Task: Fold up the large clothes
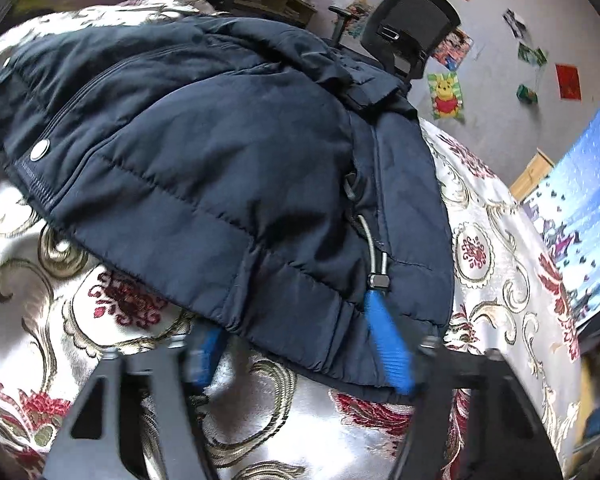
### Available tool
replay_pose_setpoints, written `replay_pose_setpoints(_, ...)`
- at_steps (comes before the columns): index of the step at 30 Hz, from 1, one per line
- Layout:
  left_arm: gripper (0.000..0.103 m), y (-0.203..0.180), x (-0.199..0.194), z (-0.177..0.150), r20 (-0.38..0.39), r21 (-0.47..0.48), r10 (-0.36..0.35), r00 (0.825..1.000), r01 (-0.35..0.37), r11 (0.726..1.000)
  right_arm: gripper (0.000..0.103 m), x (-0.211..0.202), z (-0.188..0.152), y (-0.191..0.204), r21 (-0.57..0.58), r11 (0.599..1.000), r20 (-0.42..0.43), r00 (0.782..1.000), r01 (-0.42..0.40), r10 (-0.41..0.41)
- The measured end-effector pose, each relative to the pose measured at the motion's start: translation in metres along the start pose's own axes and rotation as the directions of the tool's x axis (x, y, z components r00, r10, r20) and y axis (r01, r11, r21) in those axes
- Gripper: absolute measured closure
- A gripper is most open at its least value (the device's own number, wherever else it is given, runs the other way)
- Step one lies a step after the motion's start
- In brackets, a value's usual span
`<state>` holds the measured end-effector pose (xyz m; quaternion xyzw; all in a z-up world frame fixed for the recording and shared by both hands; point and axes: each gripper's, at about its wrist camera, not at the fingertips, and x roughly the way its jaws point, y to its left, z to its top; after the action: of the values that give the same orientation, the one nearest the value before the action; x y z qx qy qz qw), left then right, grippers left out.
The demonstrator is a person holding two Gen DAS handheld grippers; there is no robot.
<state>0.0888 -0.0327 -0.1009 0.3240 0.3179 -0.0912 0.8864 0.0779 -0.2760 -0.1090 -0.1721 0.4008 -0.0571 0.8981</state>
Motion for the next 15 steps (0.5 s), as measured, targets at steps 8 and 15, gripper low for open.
replay_pose_setpoints(8, 0.062, 0.003, -0.002, 0.003, 0.068, -0.037, 0.014, 0.998, -0.012, 0.999, 0.072, -0.01, 0.005, -0.011, 0.086, 0.996, 0.053, 0.998, -0.024, 0.02)
replay_pose_setpoints(15, 0.091, 0.011, -0.014, 0.011, 0.13, -0.092, 0.076, 0.989, -0.064, 0.994, 0.09, -0.029, 0.019, -0.018, 0.129, 0.991, 0.124, 0.992, -0.04, 0.024)
